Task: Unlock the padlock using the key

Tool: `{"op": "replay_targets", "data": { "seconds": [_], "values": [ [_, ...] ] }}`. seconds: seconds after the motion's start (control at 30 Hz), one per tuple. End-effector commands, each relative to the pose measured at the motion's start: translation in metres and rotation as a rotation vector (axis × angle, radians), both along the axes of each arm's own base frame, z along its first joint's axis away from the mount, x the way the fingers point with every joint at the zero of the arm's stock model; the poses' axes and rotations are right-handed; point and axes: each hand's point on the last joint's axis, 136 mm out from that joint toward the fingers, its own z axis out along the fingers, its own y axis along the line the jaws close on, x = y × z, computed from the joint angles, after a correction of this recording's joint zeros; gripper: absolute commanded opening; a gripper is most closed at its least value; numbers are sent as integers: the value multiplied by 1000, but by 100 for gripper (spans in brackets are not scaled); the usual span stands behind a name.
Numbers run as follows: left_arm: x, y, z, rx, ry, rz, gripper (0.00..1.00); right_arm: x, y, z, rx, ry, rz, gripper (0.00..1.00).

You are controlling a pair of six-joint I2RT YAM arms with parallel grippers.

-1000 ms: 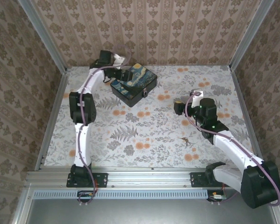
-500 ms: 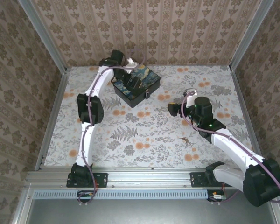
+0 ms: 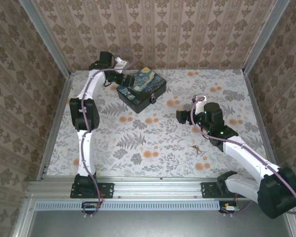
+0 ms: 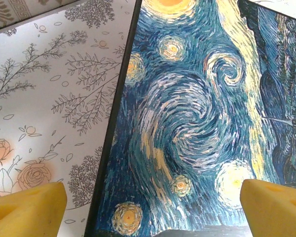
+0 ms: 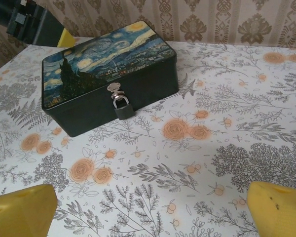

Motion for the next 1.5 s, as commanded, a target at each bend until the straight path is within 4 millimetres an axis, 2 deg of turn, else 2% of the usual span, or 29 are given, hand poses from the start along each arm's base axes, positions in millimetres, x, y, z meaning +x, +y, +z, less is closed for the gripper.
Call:
{"op": "replay_targets", "data": {
  "seconds": [0.0, 0.1, 0.17, 0.33, 0.47, 0.63, 0.7, 0.83, 0.93, 1.0, 1.03, 1.07, 1.2, 1.27, 1.33, 1.4, 1.47],
  "values": [
    [-2, -20, -7, -55, 20, -52, 93, 2, 7, 13, 21, -11, 13, 100],
    [-5, -27, -14, -90, 72, -101, 93, 0, 10, 15, 24, -8, 22, 100],
    [-10, -33, -11, -113, 89, -151, 93, -2, 12, 15, 17, 0, 29, 100],
    [-26, -32, -16, -88, 114, -221, 94, -11, 8, 19, -13, 13, 26, 100],
    [-54, -38, -23, -70, 157, -316, 89, -17, 5, 24, 4, -3, 19, 100],
    [-99, -65, -32, 66, 143, -495, 85, -17, 3, 25, 5, 0, 9, 100],
    [-109, -72, -36, 119, 132, -533, 84, -16, 2, 25, 9, -1, -5, 100],
    [-130, -92, -31, 132, 119, -604, 81, -8, -10, 17, -17, 18, -83, 100],
    [-148, -110, -17, 108, 99, -653, 81, 3, -21, 7, -60, 49, -163, 100],
    [-154, -115, -6, 94, 78, -655, 81, 12, -27, 1, -91, 79, -202, 100],
    [-162, -128, 0, 100, 57, -671, 81, 18, -29, -2, -103, 94, -209, 100],
    [-162, -130, 6, 102, 39, -655, 83, 23, -32, -5, -110, 107, -221, 100],
    [-134, -122, 40, 59, -17, -412, 86, 52, -51, -15, -77, 188, -234, 100],
    [-131, -119, 61, 0, -24, -299, 86, 66, -57, -18, -47, 228, -219, 100],
    [-136, -112, 76, -45, -29, -183, 87, 84, -61, -28, -25, 267, -198, 100],
    [-152, -113, 82, -67, -19, -103, 87, 102, -60, -33, 4, 290, -170, 100],
    [-172, -113, 73, -63, 25, -27, 87, 116, -58, -36, 36, 310, -150, 100]
  ]
}}
